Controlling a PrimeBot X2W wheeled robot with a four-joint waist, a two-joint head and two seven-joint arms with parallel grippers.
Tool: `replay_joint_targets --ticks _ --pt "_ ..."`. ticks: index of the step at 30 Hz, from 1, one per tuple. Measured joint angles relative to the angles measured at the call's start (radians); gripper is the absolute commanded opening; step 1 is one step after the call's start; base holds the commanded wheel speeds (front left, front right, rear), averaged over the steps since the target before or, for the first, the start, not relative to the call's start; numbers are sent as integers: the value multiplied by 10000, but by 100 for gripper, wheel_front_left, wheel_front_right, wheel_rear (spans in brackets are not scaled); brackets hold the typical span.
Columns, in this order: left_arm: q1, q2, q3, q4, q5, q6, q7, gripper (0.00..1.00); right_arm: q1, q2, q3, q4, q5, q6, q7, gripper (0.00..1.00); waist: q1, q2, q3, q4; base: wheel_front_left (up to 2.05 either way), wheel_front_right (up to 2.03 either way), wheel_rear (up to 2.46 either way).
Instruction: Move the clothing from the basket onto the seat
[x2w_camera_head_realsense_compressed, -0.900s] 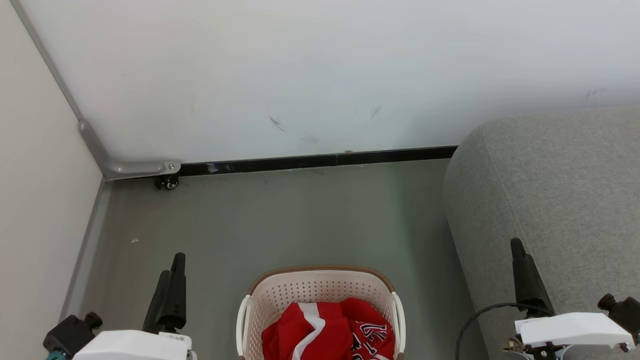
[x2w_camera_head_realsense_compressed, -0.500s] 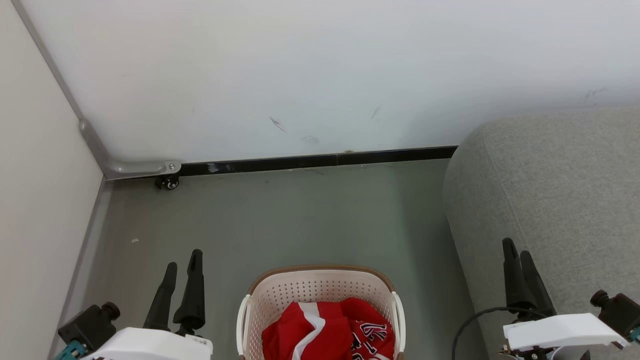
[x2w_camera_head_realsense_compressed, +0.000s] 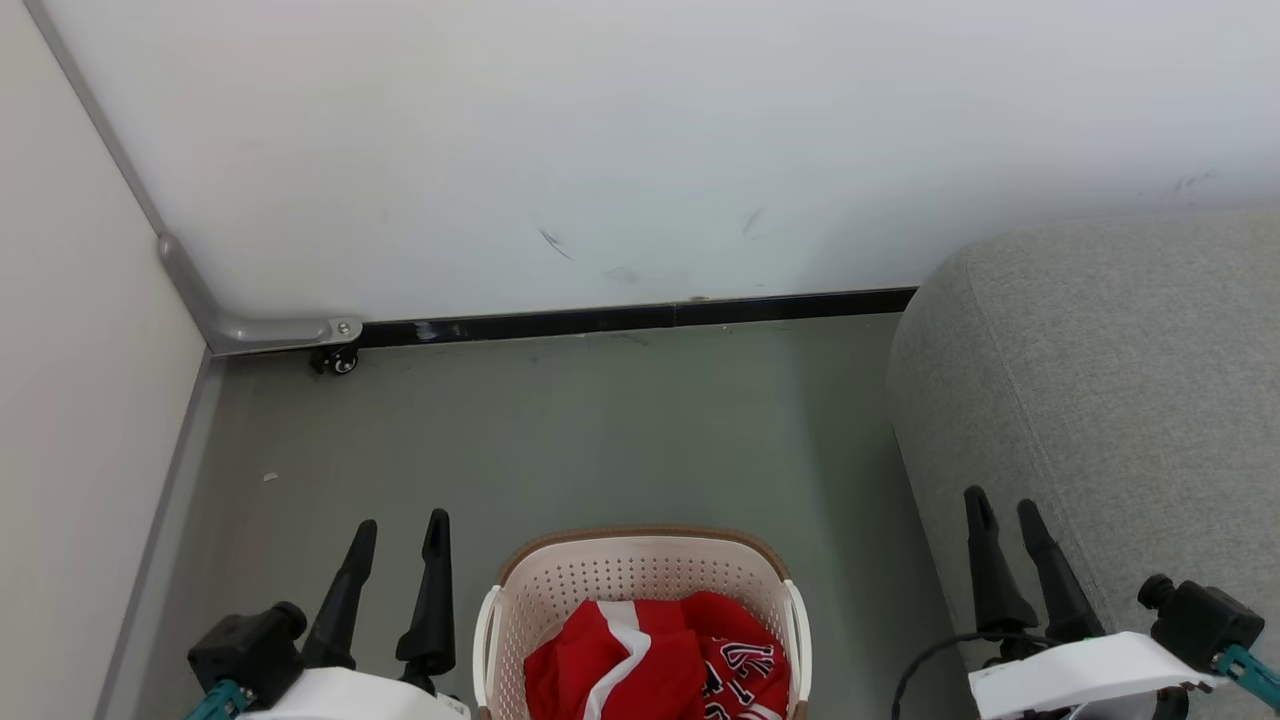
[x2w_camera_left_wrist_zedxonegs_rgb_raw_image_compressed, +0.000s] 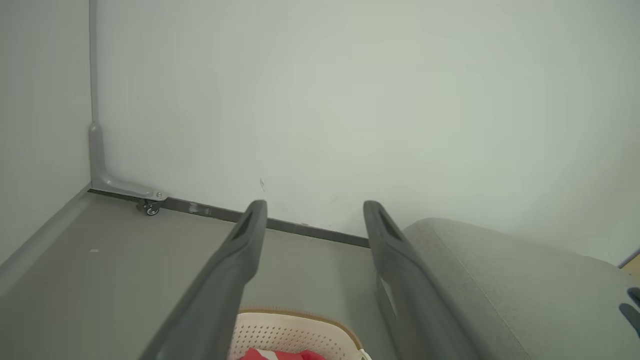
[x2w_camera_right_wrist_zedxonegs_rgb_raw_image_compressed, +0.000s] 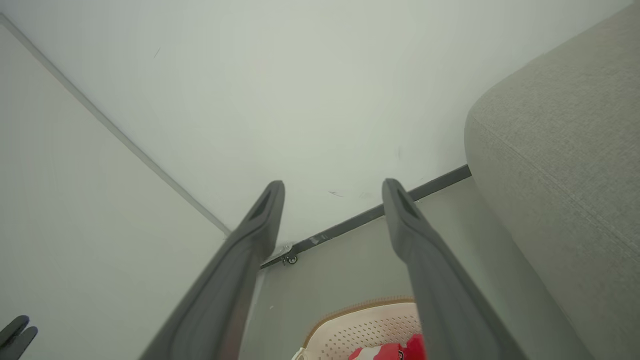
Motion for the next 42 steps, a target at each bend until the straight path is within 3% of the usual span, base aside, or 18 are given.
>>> replay_joint_targets --ticks 17,42 --pt "91 -25 -453 591 2372 811 -570 100 4 15 228 107 -2291 2 -443 100 -5 0 2 -1 0 0 0" --pt "86 -73 -460 1312 2830 1250 -686 100 201 23 240 384 -2493 2 -529 100 -7 0 40 -15 0 0 0"
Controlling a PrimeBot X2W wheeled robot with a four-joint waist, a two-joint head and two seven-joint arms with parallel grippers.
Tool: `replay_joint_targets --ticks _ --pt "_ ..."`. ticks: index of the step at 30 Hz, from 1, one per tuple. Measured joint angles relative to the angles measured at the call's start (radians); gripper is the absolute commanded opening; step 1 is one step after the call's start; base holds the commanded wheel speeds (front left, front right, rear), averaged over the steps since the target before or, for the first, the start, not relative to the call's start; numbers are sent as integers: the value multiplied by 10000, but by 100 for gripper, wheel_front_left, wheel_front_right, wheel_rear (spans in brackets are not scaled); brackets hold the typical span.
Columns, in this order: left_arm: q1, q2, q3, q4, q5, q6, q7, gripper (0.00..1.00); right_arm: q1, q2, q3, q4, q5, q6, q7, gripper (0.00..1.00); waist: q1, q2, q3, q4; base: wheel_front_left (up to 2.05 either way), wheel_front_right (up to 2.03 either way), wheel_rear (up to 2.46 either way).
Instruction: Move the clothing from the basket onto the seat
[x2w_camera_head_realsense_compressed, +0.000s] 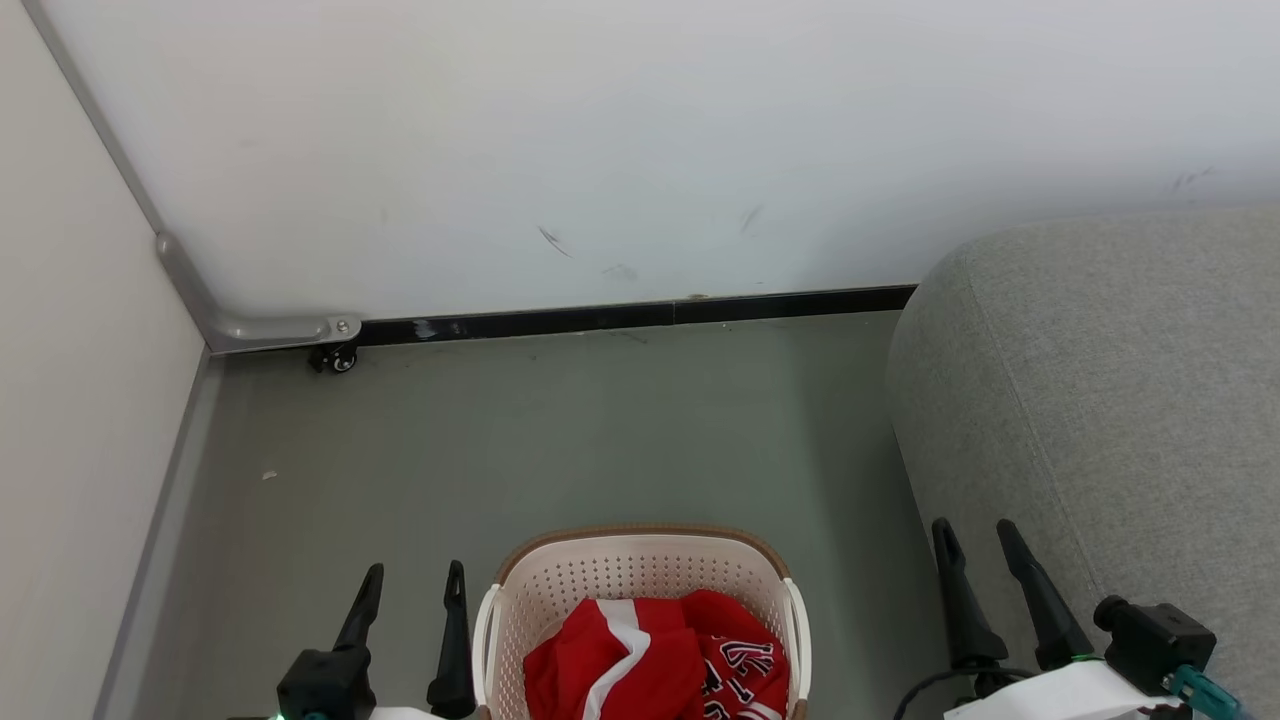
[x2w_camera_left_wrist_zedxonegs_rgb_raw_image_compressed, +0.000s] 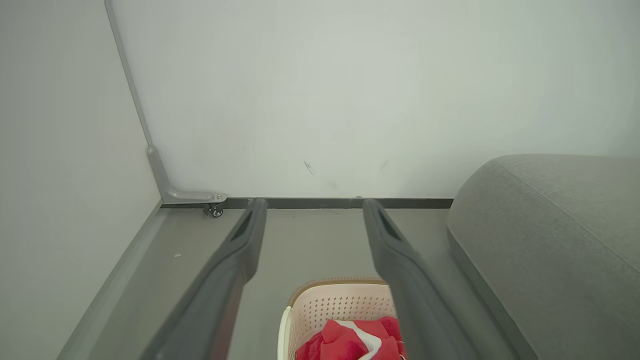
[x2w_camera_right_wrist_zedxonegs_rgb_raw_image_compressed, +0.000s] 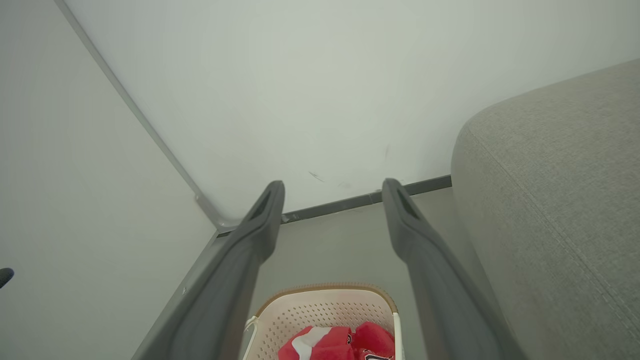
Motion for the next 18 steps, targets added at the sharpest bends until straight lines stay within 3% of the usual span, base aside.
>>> replay_joint_targets --ticks 18 --pt "-16 263 -207 439 685 174 0 100 -1 2 10 92 2 0 0 100 -1 0 -62 8 0 0 0"
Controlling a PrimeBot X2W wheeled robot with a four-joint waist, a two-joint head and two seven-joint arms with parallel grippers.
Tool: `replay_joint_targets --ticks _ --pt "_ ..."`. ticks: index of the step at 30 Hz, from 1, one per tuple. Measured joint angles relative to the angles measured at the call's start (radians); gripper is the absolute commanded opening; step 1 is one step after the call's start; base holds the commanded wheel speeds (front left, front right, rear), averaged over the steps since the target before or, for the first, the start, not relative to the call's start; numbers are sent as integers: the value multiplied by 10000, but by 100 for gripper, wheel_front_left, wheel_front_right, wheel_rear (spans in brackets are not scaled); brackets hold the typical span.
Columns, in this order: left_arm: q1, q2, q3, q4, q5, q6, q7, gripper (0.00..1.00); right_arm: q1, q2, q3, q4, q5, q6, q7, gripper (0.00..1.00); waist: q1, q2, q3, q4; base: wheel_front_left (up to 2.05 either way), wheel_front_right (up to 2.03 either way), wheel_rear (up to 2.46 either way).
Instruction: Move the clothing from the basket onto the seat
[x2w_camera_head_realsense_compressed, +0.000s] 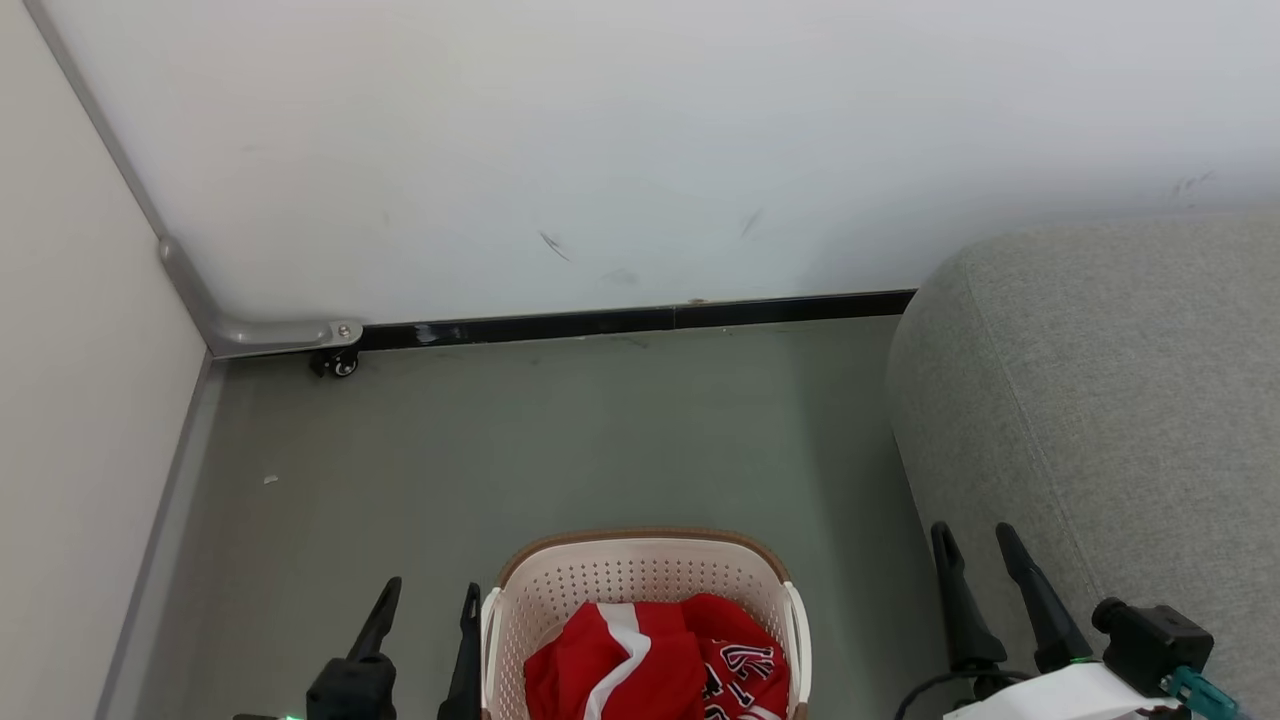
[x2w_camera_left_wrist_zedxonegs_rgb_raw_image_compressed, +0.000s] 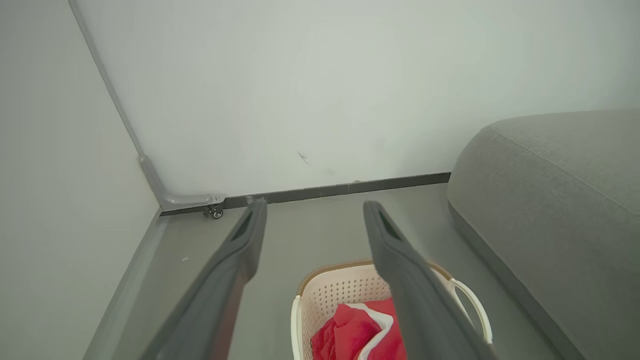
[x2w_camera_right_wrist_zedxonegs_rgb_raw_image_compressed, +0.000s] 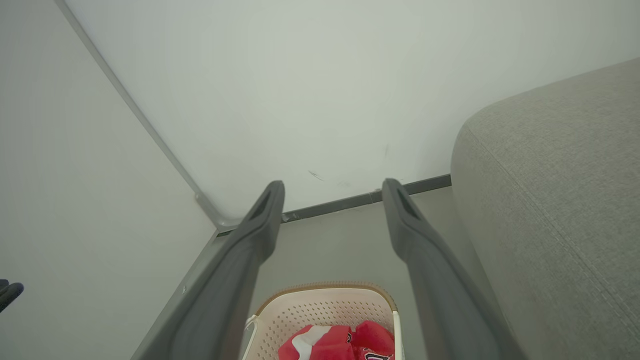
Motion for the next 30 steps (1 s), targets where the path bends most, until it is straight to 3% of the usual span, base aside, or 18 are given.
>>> replay_joint_targets --ticks 30 --pt "-213 -56 38 362 69 232 0 100 -49 2 -17 -12 -150 0 0 100 -1 0 215 -64 0 0 0"
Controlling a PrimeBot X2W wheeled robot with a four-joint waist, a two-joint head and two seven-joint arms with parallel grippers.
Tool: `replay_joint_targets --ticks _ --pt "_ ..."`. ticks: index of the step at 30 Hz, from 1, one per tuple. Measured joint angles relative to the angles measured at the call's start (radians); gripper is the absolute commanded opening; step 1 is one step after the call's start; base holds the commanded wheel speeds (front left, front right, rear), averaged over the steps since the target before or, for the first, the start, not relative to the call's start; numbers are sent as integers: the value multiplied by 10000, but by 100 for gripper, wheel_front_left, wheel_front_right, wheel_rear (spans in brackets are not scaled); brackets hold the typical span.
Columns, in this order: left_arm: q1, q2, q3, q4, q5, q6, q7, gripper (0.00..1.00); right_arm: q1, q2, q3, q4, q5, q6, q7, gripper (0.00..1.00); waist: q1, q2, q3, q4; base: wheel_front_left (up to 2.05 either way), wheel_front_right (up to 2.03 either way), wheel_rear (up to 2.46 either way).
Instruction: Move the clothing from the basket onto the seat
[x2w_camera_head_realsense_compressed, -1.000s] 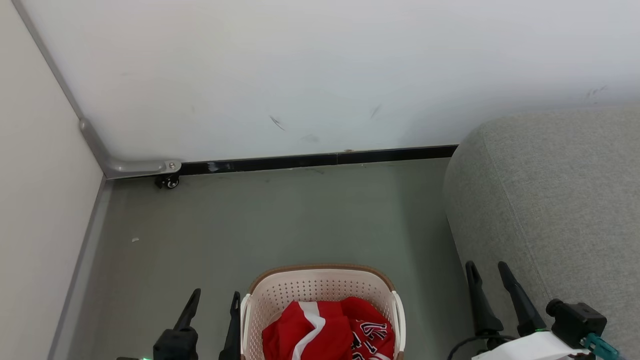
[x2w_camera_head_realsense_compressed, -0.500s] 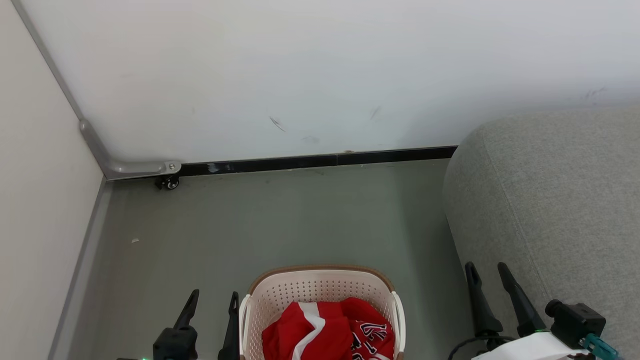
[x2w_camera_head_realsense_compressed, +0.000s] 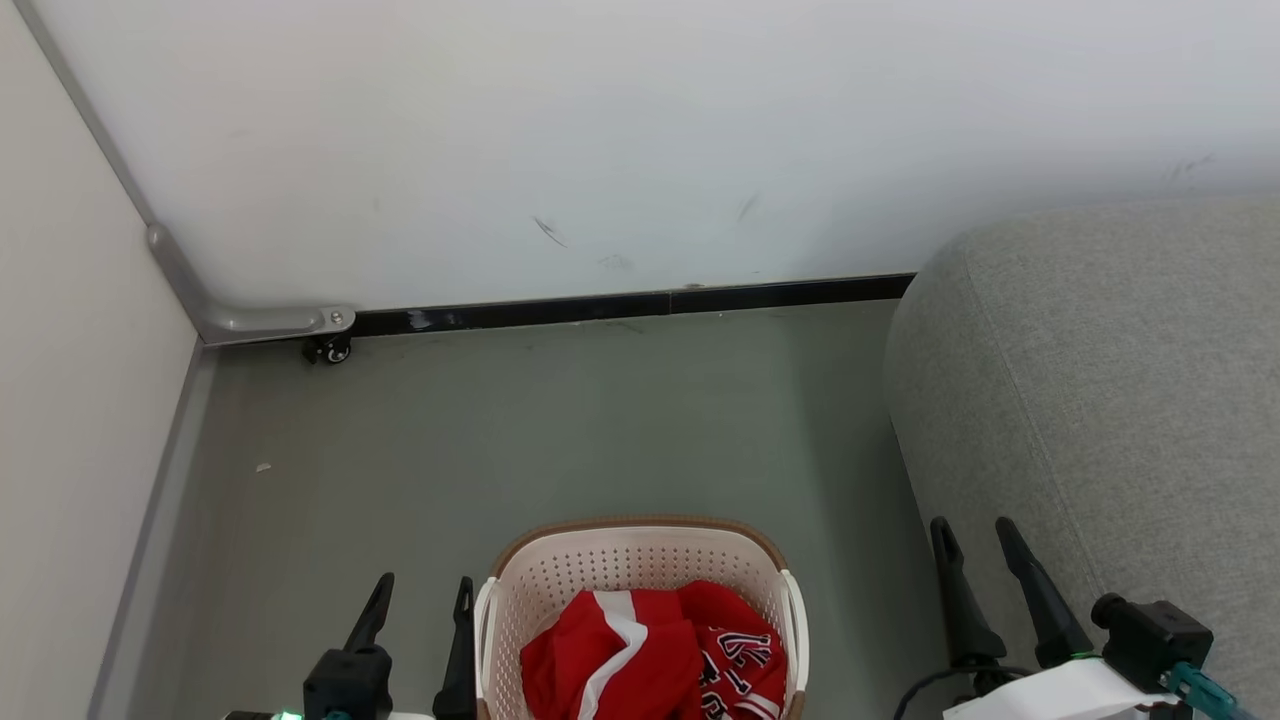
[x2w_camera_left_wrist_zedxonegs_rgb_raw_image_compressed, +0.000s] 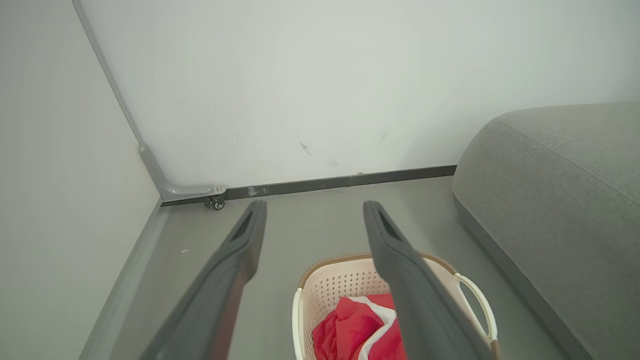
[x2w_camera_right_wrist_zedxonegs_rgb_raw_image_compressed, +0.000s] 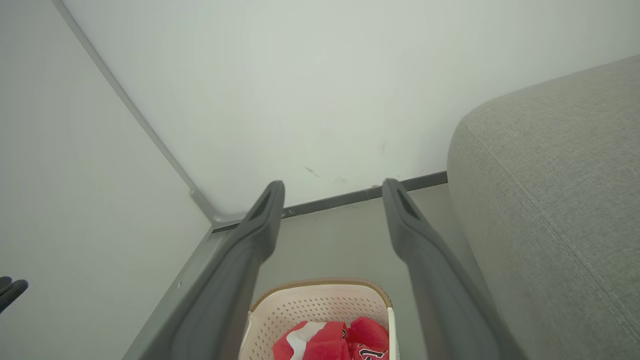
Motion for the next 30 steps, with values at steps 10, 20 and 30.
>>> replay_joint_targets --ticks 10,20,30 --pt "-659 31 -44 94 63 -2 0 100 -141 0 -67 -407 -230 0 -77 100 0 0 438 -47 0 0 0" --pt "-1362 94 -324 366 412 -98 0 100 -244 2 -161 -965 -324 0 -163 100 -1 0 1032 -109 0 0 0" --pt "-2207 113 -851 1103 723 -456 48 100 -412 6 -612 -1473 -456 0 -176 100 -1 0 1896 -294 0 0 0"
